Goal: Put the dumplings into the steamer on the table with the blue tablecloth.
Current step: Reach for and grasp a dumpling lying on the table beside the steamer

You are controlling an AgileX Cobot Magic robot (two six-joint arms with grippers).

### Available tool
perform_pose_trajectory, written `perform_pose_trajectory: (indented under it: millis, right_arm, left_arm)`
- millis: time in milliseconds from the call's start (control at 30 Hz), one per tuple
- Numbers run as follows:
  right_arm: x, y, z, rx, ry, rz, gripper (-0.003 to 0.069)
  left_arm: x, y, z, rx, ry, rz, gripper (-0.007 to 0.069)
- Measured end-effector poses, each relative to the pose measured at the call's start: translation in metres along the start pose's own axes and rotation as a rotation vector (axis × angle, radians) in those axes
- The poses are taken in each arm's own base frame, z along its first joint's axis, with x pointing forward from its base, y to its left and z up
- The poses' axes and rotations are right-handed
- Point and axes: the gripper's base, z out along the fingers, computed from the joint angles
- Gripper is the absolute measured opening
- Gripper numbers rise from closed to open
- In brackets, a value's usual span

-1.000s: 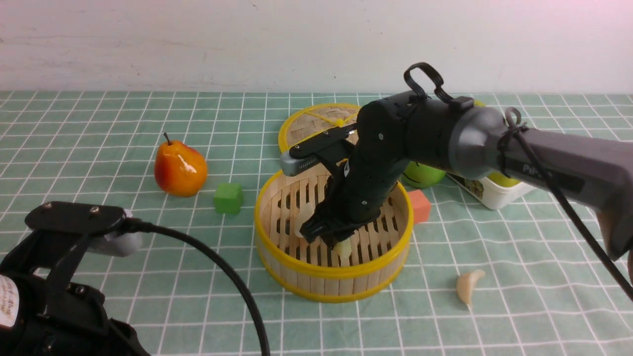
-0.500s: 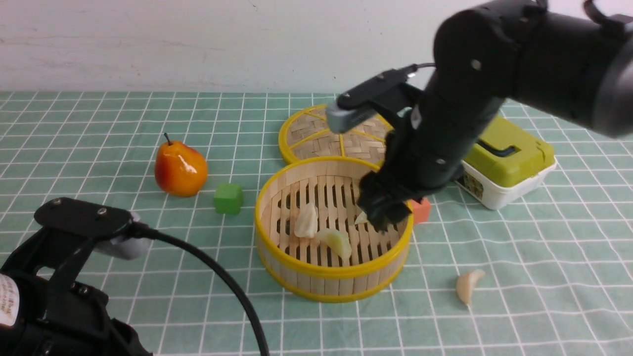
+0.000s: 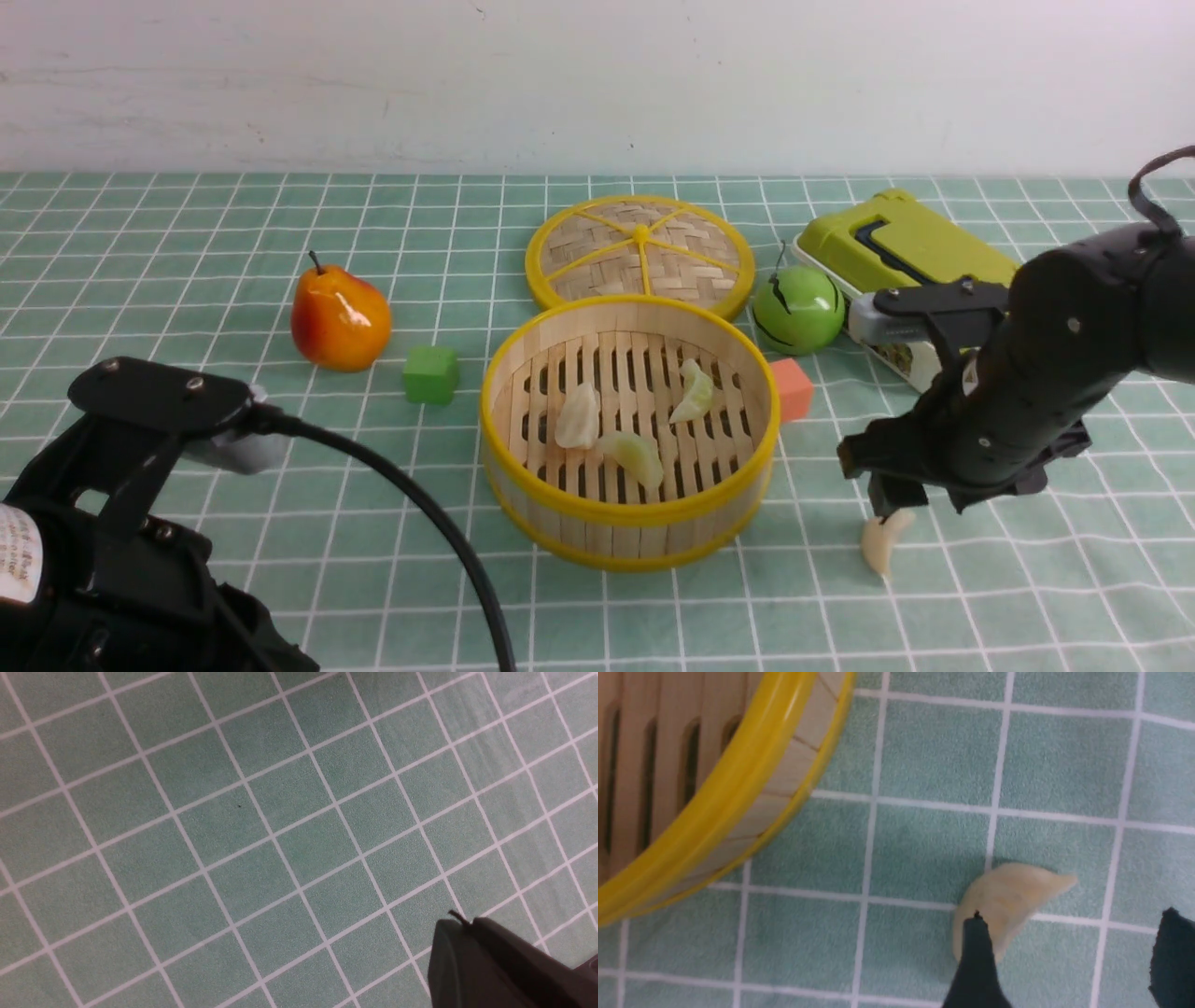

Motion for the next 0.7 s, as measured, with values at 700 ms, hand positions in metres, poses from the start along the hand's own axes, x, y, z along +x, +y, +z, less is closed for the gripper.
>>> perform_pose_trajectory:
  millis: [700]
  right_arm:
    - [0.003, 0.001, 0.024, -0.026, 0.064, 0.010, 0.0199]
  left_arm:
    - [-0.002, 0.001, 0.000, -0.013, -0.019, 0.012, 0.0033]
